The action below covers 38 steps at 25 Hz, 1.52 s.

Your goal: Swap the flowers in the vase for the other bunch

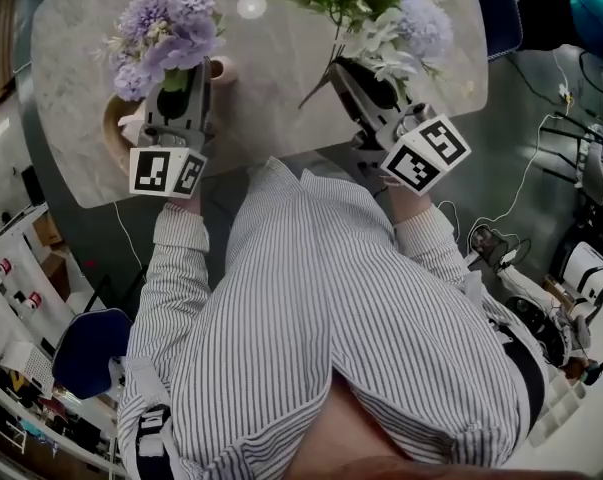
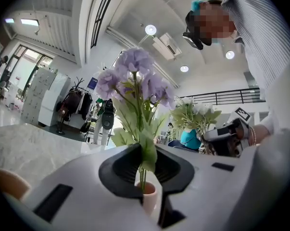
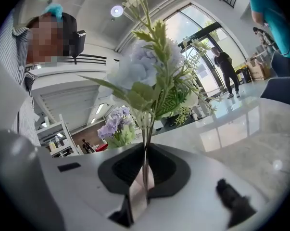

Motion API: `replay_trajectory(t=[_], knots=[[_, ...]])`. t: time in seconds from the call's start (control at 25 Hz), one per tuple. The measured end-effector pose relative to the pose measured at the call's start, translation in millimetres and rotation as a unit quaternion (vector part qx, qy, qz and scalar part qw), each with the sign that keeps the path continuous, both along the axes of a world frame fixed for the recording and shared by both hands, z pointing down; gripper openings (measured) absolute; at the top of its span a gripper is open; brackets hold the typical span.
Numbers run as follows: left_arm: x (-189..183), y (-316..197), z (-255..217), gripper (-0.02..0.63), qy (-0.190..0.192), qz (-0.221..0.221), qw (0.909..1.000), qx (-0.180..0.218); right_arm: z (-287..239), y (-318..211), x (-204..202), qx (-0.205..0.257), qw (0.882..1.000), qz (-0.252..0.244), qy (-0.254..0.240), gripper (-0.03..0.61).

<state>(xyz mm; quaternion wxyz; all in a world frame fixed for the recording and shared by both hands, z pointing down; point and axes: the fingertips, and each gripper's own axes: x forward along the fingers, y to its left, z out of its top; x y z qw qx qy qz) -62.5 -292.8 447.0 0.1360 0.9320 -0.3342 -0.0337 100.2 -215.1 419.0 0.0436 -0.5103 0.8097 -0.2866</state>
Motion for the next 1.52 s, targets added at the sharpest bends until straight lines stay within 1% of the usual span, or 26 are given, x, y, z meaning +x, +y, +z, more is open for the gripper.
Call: replay_trajectory(t=[0.24, 0.4, 0.68, 0.88, 1.04, 1.32, 1.52], knots=[[0, 2, -2, 0.046, -0.005, 0.001, 1.0000, -0.002, 2, 5, 0, -0.007, 1.000, 0.005, -0.003, 0.037], [-1, 2, 2, 0.046, -0.011, -0.009, 0.9999, -0.007, 5, 7, 2, -0.006, 1.000, 0.009, -0.002, 0.037], [0, 4, 13, 0.046, -0.034, -0.014, 0.9991, -0.023, 8, 9, 4, -0.006, 1.000, 0.016, -0.007, 0.037], [2, 6, 20, 0.051, -0.050, -0.022, 0.9974, -0.047, 8, 11, 5, -0.004, 1.000, 0.014, -0.009, 0.038], [2, 2, 26, 0.058, -0.045, -0.027, 0.9967, -0.062, 13, 6, 6, -0.008, 1.000, 0.013, -0.013, 0.037], [2, 2, 33, 0.138, -0.041, -0.045, 0.9930, -0.101, 10, 3, 3, -0.006, 1.000, 0.002, -0.014, 0.037], [5, 4, 36, 0.191, -0.045, -0.041, 0.9920, -0.110, 10, 2, 4, -0.005, 1.000, 0.003, -0.016, 0.037]])
